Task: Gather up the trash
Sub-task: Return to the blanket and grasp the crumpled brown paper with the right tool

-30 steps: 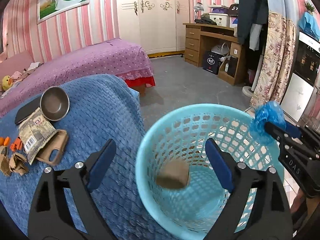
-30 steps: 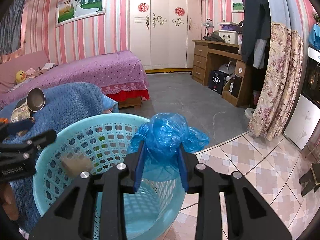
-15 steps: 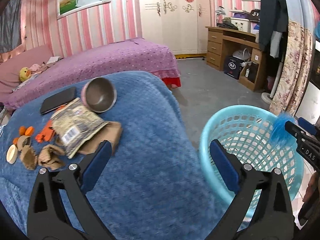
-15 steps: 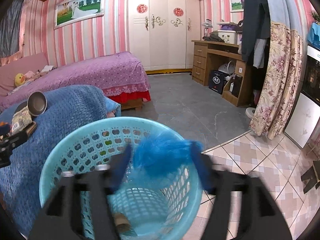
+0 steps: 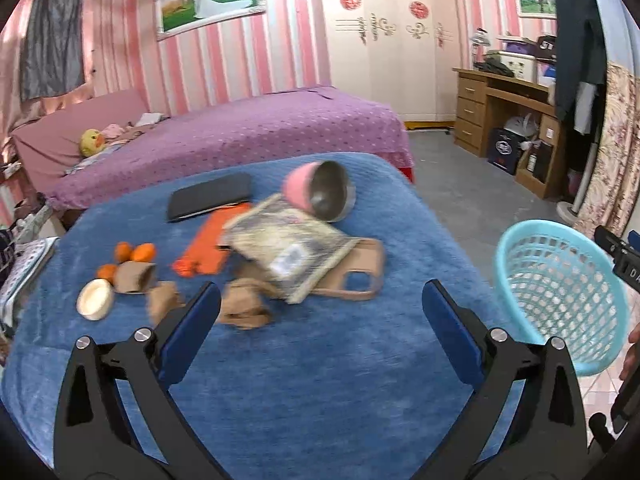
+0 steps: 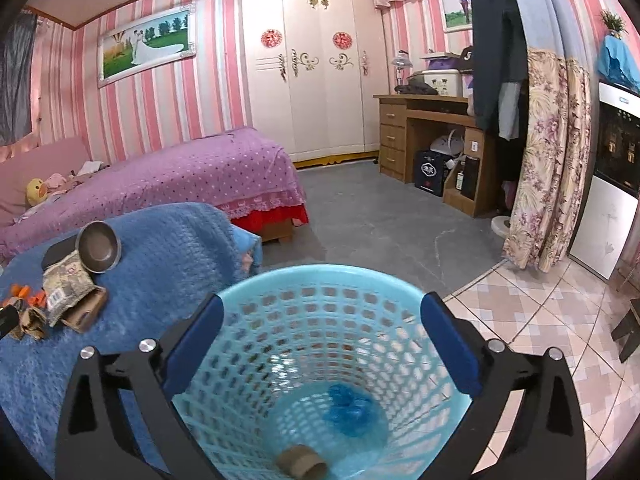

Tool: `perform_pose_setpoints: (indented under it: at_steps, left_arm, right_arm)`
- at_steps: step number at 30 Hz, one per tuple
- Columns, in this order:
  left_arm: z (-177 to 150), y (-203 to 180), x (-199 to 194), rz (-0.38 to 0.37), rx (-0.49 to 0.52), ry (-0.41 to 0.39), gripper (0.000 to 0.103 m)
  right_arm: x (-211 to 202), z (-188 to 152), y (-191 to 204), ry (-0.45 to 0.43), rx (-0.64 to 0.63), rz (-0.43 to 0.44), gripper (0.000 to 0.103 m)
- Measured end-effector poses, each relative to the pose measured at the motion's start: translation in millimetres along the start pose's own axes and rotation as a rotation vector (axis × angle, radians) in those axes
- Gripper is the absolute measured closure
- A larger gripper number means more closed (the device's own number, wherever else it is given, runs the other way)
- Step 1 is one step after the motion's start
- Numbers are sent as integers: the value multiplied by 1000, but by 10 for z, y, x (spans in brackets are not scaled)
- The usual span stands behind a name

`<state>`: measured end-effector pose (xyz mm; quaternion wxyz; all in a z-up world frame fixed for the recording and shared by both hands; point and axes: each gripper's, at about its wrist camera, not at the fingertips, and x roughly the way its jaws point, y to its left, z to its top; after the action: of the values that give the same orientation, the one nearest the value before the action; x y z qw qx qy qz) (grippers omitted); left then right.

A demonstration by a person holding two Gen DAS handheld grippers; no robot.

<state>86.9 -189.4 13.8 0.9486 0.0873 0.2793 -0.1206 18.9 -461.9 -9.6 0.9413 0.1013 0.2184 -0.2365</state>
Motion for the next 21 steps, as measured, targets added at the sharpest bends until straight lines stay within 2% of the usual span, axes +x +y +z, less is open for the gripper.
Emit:
perform_pose_setpoints:
  at_steps: [7,11,14,21]
  left_arm:
    - [-123,689,17,77,-41,15,6]
    - [-297,1065,80,96,-116,35,6]
    - [-367,1208,120,101,-139,43,6]
    - [-502,1483,152,142,-121,48,6]
  right_arm:
    - [-58,-32,519,0,-56,48,5]
    - [-83,-54,804,1,-90,70,5]
    - [-89,-91,1030,8,-116,87,5]
    - [-133,-179,1490,13,-173,126,5]
